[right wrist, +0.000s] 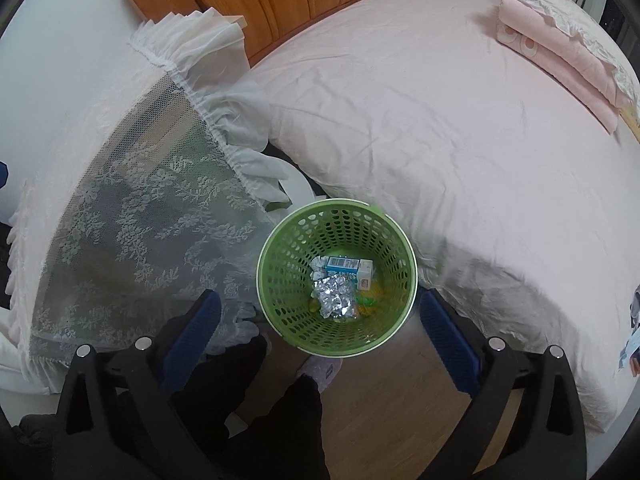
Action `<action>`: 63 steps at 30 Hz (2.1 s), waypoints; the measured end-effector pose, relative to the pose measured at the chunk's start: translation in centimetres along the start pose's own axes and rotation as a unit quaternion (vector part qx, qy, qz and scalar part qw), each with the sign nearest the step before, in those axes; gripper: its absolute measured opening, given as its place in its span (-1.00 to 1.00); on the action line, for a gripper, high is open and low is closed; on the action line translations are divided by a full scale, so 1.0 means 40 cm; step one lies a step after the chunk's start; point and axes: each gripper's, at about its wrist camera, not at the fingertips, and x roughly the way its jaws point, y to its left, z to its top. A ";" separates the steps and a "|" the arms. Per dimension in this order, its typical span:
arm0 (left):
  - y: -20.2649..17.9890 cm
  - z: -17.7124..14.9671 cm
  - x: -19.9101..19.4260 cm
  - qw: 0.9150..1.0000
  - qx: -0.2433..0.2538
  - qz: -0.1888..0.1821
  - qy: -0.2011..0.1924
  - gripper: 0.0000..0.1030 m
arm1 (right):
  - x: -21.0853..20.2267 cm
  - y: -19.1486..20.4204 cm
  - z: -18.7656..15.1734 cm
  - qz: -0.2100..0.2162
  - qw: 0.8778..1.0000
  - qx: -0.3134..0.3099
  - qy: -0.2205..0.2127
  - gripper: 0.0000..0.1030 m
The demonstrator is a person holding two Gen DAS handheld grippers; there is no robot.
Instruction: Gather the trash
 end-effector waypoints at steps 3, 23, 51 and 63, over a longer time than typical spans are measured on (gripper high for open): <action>0.001 0.001 0.001 1.000 -0.001 0.000 0.000 0.85 | 0.005 -0.021 -0.006 -0.002 1.000 0.014 0.004 0.93; 0.189 -0.023 -0.074 0.991 -0.100 0.084 -0.019 0.85 | 0.009 0.129 0.117 0.042 0.997 -0.058 -0.002 0.94; 0.722 0.044 -0.485 0.897 -0.250 0.319 -0.175 0.85 | -0.457 0.894 0.394 0.145 0.929 -0.246 -0.236 0.95; 0.730 0.041 -0.433 0.908 -0.257 0.292 -0.157 0.85 | -0.432 0.892 0.398 0.105 0.938 -0.237 -0.228 0.95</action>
